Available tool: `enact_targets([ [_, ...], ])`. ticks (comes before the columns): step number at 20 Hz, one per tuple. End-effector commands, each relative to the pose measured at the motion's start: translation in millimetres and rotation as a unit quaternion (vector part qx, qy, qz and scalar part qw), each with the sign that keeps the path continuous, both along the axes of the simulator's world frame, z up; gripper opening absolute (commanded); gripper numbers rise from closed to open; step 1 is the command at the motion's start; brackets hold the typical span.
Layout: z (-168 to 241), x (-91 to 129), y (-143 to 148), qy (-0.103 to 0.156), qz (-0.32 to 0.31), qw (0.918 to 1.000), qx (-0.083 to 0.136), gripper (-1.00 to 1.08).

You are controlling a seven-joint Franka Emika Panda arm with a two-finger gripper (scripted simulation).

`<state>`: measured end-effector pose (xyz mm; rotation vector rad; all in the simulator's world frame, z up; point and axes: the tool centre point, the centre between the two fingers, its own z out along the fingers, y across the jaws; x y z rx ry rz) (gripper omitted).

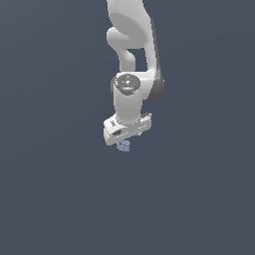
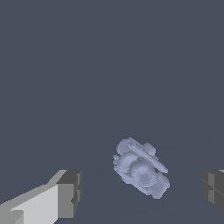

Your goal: Pick up the object and move it to a goal position.

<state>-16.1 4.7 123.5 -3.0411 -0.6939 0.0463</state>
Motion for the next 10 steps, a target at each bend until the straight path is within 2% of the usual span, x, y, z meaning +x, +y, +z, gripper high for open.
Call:
enact_targets([
  [1,-2.7,-1.3,-2.4,-0.002,0.035,0.9994,0.000,1.00],
  [6,-7.9,-4.0,-6.8,-0.004,0.102,0.9947,0.000,1.00],
  [10,-11.9,-6.2,-10.1,-0.007,0.156,0.9877,0.000,1.00],
])
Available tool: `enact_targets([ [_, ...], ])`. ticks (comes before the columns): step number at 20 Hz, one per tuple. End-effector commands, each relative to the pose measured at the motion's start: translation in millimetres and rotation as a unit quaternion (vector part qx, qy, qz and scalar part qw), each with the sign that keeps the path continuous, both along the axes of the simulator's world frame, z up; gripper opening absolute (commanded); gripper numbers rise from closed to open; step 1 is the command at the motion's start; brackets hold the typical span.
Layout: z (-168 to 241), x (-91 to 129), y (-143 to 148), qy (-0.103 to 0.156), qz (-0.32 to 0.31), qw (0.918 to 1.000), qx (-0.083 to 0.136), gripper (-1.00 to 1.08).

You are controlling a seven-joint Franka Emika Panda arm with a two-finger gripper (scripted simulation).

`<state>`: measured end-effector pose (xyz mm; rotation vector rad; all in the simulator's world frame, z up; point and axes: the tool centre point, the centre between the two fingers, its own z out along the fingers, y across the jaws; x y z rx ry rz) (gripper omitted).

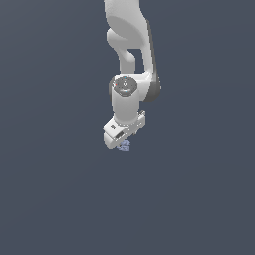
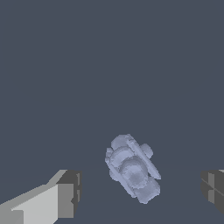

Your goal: Pick up the object and move it to a goal position.

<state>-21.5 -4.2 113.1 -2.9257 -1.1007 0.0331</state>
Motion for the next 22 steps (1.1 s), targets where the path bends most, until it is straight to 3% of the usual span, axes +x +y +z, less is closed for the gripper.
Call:
enact_targets([
  [1,-2.5,-1.4,-2.0,-0.001,0.035,0.9994,0.000,1.00],
  [9,-10.2,-5.9,-8.0,-0.006,0.144,0.9896,0.000,1.00],
  [22,-19.6,-12.1,-14.6,-0.012,0.286,0.9582,0.001,1.00],
])
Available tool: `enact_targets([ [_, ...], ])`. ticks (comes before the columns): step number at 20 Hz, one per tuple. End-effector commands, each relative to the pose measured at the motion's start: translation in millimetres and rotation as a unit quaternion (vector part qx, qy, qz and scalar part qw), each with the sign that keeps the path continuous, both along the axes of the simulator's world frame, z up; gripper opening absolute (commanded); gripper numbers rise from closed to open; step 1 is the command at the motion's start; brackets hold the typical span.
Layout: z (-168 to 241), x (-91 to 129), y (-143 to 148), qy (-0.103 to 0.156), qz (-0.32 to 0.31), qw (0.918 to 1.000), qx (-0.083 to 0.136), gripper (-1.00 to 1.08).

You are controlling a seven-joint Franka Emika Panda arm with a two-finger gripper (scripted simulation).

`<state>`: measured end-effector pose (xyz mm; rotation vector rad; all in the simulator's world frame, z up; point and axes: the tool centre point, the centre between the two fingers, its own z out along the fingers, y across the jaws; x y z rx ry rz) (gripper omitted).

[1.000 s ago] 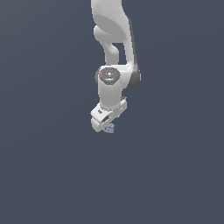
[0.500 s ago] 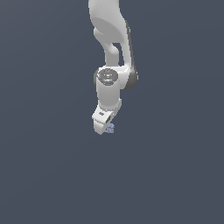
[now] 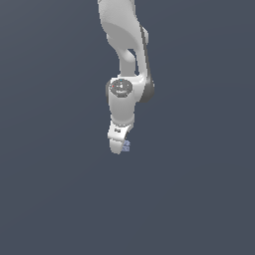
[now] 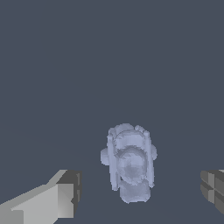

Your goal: Pick up the object and move it to a goal position.

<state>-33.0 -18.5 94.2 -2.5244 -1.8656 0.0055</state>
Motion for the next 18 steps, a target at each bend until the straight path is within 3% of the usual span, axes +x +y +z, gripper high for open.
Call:
enact_targets([
  [1,-1.1,-0.8,-0.7,-0.001,0.020,0.9998,0.000,1.00],
  [18,-18.9,-2.5,-1.9,-0.002,0.047,0.9989,0.000,1.00],
])
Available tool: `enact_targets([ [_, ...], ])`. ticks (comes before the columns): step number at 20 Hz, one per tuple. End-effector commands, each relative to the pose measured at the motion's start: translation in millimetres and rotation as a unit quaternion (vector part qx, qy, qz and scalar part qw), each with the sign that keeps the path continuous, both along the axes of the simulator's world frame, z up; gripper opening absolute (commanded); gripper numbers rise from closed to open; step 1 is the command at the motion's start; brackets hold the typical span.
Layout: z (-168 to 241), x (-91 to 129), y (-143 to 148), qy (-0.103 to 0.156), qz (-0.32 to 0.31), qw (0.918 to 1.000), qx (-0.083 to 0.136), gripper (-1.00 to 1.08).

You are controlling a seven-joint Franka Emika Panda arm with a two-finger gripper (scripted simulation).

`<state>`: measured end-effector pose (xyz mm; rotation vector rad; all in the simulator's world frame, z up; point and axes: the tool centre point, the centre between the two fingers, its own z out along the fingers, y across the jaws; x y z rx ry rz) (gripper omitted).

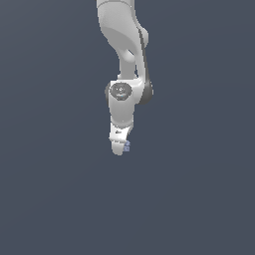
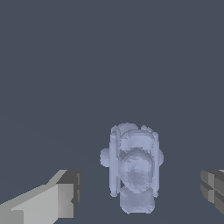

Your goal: Pick up the object and move it to a goal position.

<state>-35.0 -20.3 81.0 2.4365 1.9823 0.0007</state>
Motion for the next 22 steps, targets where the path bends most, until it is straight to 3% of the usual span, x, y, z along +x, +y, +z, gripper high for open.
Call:
enact_targets([
  [1,-10.5,-0.8,0.2,0.001,0.001,1.0000,0.000,1.00],
  [11,-39.9,-0.4,0.2,0.000,0.002,1.0000,0.000,1.00],
  [12,-39.9,-0.4,0.2,0.000,0.002,1.0000,0.000,-1.00],
  [22,-39.0,0.2,0.0,0.000,0.002,1.0000,0.000,-1.00],
])
